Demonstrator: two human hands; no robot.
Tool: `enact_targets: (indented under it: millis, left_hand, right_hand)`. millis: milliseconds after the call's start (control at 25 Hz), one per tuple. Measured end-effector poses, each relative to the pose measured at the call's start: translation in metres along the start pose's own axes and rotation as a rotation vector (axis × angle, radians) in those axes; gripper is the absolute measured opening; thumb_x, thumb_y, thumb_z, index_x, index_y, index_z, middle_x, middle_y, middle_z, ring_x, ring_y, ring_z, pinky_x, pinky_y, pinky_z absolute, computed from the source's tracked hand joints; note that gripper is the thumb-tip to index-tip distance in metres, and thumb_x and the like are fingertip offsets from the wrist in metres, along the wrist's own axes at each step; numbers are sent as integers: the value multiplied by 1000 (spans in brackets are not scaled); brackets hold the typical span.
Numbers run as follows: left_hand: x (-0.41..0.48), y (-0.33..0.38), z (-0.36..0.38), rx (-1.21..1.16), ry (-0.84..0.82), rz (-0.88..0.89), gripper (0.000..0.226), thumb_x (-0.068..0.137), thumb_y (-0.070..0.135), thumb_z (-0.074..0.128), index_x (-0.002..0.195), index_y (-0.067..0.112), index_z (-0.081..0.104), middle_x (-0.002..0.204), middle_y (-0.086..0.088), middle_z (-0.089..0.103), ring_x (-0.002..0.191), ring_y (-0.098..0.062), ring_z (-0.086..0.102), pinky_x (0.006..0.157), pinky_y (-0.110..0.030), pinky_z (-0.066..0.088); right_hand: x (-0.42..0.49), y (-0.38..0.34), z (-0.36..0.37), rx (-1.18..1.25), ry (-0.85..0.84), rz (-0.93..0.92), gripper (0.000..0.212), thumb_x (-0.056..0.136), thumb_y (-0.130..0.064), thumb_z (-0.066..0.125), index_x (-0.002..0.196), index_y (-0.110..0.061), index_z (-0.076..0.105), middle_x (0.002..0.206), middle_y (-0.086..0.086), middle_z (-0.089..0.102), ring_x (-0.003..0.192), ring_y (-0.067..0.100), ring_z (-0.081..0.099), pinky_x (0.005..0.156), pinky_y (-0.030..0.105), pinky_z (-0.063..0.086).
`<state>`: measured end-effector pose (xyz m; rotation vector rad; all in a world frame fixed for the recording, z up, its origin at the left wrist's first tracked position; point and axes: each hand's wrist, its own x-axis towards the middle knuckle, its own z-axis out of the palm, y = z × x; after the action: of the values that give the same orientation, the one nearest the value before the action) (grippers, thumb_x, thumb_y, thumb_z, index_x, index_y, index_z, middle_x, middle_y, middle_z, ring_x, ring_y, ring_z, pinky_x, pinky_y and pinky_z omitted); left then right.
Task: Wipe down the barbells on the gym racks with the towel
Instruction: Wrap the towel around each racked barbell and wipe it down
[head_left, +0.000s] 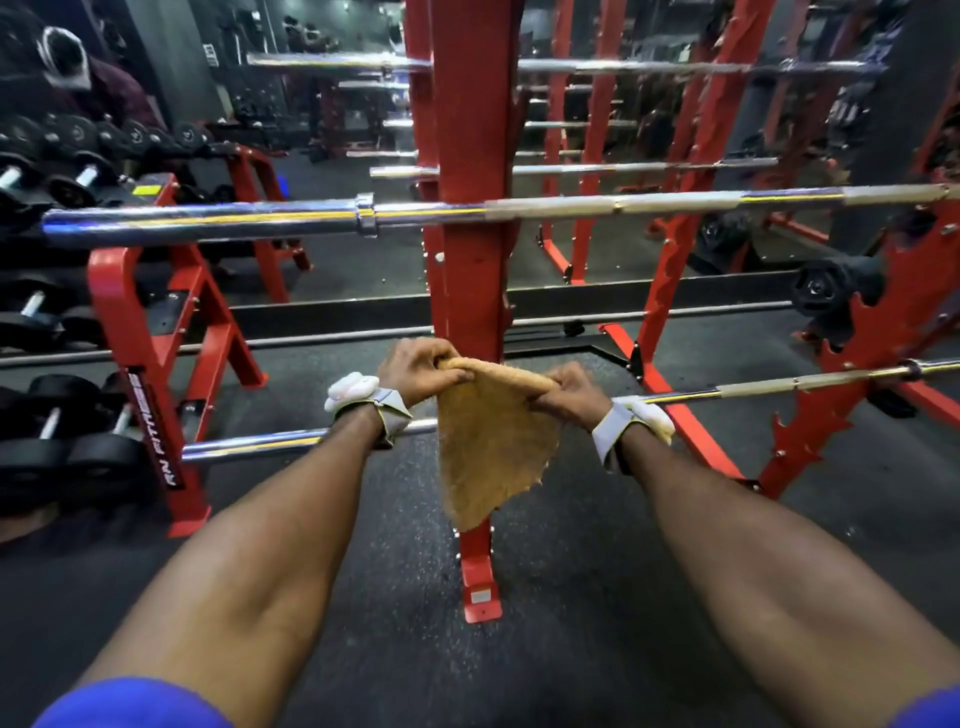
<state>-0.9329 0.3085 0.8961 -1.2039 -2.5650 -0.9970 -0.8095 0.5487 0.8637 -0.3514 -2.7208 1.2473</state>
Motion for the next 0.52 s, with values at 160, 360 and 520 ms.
enact_targets:
  millis: [160, 360, 520]
  left_hand:
    - [-28, -37, 22, 37, -188, -102, 21, 82, 40, 76, 84, 20, 72, 68, 6, 62, 63, -10, 57, 55, -26, 44]
    - [-47, -79, 56, 65, -300, -144, 30, 82, 39, 75, 68, 16, 62, 59, 0, 48, 57, -13, 43, 55, -30, 29]
    - [-41, -117, 67, 103, -540, -191, 37, 81, 53, 67, 68, 22, 52, 60, 5, 44, 57, -8, 38, 52, -21, 24]
  right_hand:
    - [-1, 11, 34, -91, 93, 28, 41, 74, -14, 82, 48, -21, 51, 48, -7, 44, 51, 8, 41, 48, 28, 29]
    - [17, 44, 78, -63, -2, 72, 10, 76, -12, 81, 75, -18, 73, 65, 0, 58, 65, 8, 51, 58, 30, 36]
    - [52, 68, 109, 11, -131, 57, 12, 68, -21, 86, 72, -24, 75, 71, -1, 70, 72, 7, 59, 67, 32, 45]
